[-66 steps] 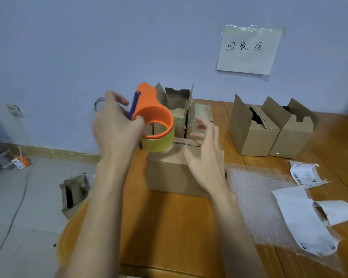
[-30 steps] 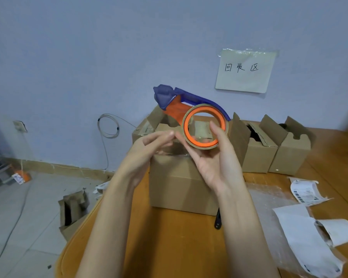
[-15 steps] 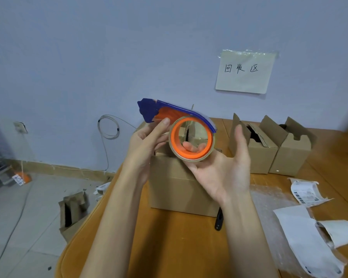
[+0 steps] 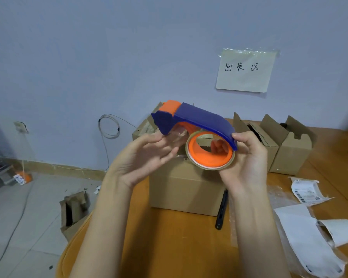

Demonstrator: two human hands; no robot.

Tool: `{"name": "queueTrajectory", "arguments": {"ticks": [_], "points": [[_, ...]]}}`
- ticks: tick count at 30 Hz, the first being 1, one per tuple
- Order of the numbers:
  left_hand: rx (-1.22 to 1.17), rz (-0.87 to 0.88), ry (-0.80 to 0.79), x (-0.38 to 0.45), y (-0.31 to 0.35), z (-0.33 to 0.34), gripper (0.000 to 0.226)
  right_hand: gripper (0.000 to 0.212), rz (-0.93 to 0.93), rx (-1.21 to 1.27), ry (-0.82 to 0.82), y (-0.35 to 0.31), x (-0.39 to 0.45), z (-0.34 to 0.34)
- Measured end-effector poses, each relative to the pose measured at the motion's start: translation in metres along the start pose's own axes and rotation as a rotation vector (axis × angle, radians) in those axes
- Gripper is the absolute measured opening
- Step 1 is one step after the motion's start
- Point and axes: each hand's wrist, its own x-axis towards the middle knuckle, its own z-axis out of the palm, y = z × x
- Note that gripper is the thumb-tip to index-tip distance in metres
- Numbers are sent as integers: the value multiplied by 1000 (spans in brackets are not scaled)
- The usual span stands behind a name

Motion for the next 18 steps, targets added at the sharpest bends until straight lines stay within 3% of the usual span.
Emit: {"name": "queueTrajectory", "arguments": {"ticks": [4,6,9,15,18], "points": [[-112,-61,138,1,1,4,28,10,-9,-9,35,0,-2,-1],[-5,-59,241,3,3,6,32,25,-26,-39,31,-2,-3,0],[197,-41,326,2,6,8,27,10,-37,-142,8,-5,-3,0],[609,28,356,-4,8,0,14,46,-3,-437,-33,-14,1,-11],[800,93,375,-6,7,2,17,49,-12,-529,-35,-16,2,-17]]}}
